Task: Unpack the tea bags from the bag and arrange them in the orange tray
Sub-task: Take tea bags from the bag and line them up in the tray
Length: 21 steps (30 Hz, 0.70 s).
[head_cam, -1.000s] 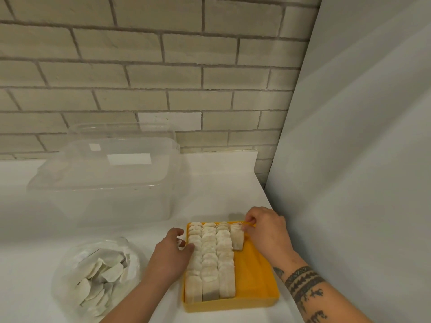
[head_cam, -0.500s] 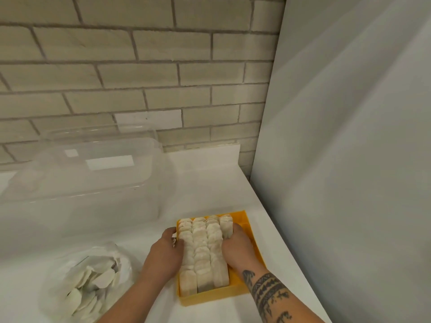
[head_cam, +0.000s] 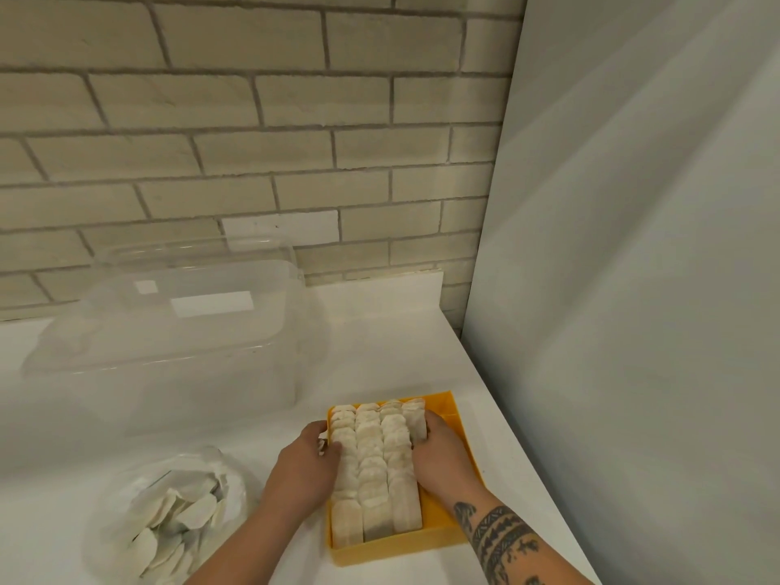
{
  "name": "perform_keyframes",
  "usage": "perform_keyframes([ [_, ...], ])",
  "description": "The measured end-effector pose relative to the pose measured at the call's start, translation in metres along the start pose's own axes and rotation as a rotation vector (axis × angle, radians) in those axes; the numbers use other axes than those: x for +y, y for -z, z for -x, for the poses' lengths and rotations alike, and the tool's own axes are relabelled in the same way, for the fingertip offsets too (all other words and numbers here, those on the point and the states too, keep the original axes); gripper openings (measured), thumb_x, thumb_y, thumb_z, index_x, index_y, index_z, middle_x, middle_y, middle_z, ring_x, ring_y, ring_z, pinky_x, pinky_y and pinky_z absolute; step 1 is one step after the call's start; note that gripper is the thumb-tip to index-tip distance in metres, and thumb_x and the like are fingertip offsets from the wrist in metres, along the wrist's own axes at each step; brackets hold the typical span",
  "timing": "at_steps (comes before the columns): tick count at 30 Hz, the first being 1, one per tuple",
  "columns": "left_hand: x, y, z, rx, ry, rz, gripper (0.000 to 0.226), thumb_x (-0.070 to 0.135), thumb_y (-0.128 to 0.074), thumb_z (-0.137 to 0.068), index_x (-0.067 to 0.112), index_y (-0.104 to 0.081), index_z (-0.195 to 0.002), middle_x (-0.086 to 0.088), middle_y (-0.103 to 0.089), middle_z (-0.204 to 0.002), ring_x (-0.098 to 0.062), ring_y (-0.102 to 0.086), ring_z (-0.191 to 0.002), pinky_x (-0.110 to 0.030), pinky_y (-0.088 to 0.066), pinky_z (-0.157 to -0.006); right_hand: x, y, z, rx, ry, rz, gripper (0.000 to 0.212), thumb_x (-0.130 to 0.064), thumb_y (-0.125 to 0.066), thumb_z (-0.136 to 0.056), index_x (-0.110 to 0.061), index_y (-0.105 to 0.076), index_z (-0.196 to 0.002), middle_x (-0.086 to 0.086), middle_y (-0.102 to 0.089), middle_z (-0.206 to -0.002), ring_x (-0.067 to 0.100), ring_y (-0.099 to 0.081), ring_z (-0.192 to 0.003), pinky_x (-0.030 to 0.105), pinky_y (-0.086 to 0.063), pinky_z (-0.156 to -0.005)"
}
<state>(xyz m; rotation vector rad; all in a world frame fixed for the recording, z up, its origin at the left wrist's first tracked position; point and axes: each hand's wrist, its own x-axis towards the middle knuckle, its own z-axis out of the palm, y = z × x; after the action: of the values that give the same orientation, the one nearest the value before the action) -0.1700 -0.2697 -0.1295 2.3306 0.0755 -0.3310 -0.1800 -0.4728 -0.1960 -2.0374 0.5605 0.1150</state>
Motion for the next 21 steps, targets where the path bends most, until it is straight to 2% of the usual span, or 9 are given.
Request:
perform_keyframes([
  [3, 0.0, 0.0, 0.0, 0.004, -0.001, -0.001, 0.041, 0.034, -0.05, -0.103, 0.028, -0.051, -0.143, -0.003, -0.065, -0.136, -0.021, -0.058, -0.127, -0.034, -0.047, -0.101, -0.005, 0.005, 0.005, -0.033, 0.011, -0.014, 0.057, -0.021, -0.055, -0.092, -0.032, -0.043, -0.147, -0.019, -0.068, -0.111, -0.001, -0.068, -0.087, 0.012, -0.053, -0.059],
  [7, 0.002, -0.001, 0.003, 0.055, 0.001, 0.051, 0.043, 0.033, -0.054, -0.101, 0.024, -0.051, -0.143, -0.003, -0.065, -0.135, -0.02, -0.057, -0.128, -0.033, -0.045, -0.102, -0.006, 0.009, 0.009, -0.041, 0.024, -0.014, 0.058, -0.022, -0.053, -0.094, -0.035, -0.04, -0.149, -0.019, -0.07, -0.102, 0.0, -0.068, -0.085, 0.013, -0.053, -0.058],
  [10, 0.007, 0.003, 0.009, 0.173, -0.015, 0.159, 0.036, 0.034, -0.052, -0.102, 0.024, -0.056, -0.137, 0.002, -0.066, -0.128, -0.022, -0.06, -0.122, -0.032, -0.045, -0.098, -0.009, 0.013, 0.015, -0.056, 0.027, -0.027, 0.059, -0.023, -0.051, -0.092, -0.036, -0.039, -0.149, -0.018, -0.07, -0.106, 0.002, -0.069, -0.088, 0.022, -0.061, -0.07],
  [12, 0.014, 0.008, 0.013, 0.228, -0.051, 0.289, 0.025, 0.034, -0.048, -0.103, 0.031, -0.06, -0.125, 0.006, -0.07, -0.119, -0.027, -0.068, -0.105, -0.037, -0.052, -0.092, -0.027, 0.023, 0.034, -0.075, 0.062, -0.039, 0.06, -0.019, -0.049, -0.095, -0.032, -0.037, -0.152, -0.015, -0.062, -0.131, 0.006, -0.065, -0.109, 0.025, -0.056, -0.091],
  [14, 0.024, 0.013, 0.015, 0.25, -0.097, 0.439, 0.021, 0.029, -0.042, -0.106, 0.031, -0.06, -0.118, 0.01, -0.073, -0.106, -0.021, -0.07, -0.074, -0.033, -0.054, -0.068, -0.047, 0.037, 0.05, -0.071, 0.115, -0.047, 0.058, -0.013, -0.045, -0.1, -0.027, -0.032, -0.155, -0.012, -0.042, -0.15, 0.014, -0.046, -0.137, 0.02, -0.037, -0.103],
  [15, 0.031, 0.015, 0.017, 0.248, -0.113, 0.515, 0.023, 0.028, -0.04, -0.108, 0.028, -0.06, -0.118, 0.009, -0.074, -0.102, -0.016, -0.066, -0.062, -0.028, -0.05, -0.057, -0.057, 0.044, 0.056, -0.057, 0.151, -0.052, 0.056, -0.012, -0.044, -0.102, -0.025, -0.033, -0.155, -0.01, -0.039, -0.152, 0.015, -0.039, -0.142, 0.02, -0.034, -0.105],
  [16, 0.038, 0.018, 0.019, 0.23, -0.127, 0.589, 0.025, 0.027, -0.038, -0.109, 0.027, -0.061, -0.12, 0.006, -0.075, -0.101, -0.014, -0.064, -0.058, -0.027, -0.047, -0.051, -0.065, 0.05, 0.06, -0.039, 0.201, -0.054, 0.051, -0.012, -0.044, -0.103, -0.025, -0.037, -0.152, -0.008, -0.04, -0.152, 0.014, -0.038, -0.142, 0.021, -0.034, -0.108],
  [18, 0.051, 0.02, 0.022, 0.139, -0.163, 0.726, 0.029, 0.029, -0.036, -0.11, 0.026, -0.062, -0.122, 0.003, -0.077, -0.106, -0.014, -0.068, -0.071, -0.029, -0.051, -0.054, -0.08, 0.06, 0.066, -0.013, 0.293, -0.059, 0.04, -0.015, -0.047, -0.103, -0.026, -0.05, -0.141, -0.009, -0.05, -0.143, 0.01, -0.046, -0.133, 0.022, -0.039, -0.108],
  [21, 0.063, 0.017, 0.022, -0.061, -0.224, 0.873, 0.035, 0.034, -0.037, -0.109, 0.029, -0.067, -0.126, 0.009, -0.07, -0.128, -0.013, -0.064, -0.118, -0.038, -0.055, -0.09, -0.098, 0.069, 0.074, -0.079, 0.364, -0.068, 0.027, -0.024, -0.059, -0.099, -0.027, -0.063, -0.126, -0.015, -0.065, -0.119, -0.002, -0.06, -0.108, 0.008, -0.044, -0.087],
])
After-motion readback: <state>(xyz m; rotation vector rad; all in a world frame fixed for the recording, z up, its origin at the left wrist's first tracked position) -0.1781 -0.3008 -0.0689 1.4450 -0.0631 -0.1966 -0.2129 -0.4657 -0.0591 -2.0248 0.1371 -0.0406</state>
